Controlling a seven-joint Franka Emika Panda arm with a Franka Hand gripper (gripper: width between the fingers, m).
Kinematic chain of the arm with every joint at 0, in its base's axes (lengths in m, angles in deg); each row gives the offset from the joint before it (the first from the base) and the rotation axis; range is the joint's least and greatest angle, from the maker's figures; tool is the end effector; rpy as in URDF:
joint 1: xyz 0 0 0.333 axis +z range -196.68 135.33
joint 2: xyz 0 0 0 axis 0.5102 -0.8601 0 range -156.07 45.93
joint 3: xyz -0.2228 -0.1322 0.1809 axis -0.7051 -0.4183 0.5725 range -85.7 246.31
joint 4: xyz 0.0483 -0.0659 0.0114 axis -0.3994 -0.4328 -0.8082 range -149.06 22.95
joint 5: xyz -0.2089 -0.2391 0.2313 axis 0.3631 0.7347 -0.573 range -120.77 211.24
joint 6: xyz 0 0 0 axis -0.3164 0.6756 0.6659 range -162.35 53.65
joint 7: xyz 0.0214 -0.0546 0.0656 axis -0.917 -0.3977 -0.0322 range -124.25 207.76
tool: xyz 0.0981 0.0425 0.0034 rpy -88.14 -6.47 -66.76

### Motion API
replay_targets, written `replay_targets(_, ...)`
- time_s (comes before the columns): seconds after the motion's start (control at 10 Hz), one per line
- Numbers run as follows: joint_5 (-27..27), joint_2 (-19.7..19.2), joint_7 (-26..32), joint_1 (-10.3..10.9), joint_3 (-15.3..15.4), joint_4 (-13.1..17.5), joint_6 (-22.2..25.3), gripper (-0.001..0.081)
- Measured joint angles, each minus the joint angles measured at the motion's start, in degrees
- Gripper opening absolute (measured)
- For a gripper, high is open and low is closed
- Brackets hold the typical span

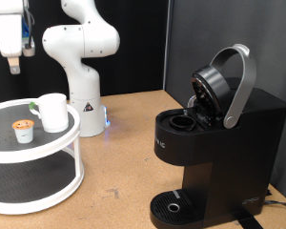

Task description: Make a cup of coffee with the keurig machine

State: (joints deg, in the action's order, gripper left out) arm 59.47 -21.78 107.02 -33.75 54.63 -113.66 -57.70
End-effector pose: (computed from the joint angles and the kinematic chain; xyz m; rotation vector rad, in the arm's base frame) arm 0.3297 -0.2127 0.4803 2.8946 1.2028 0.0257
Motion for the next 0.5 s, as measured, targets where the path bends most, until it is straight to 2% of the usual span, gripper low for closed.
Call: replay_targets(0.5, 0.0, -2.1, 0.6, 0.0, -1.7, -5.1, -7.9, 0.0803)
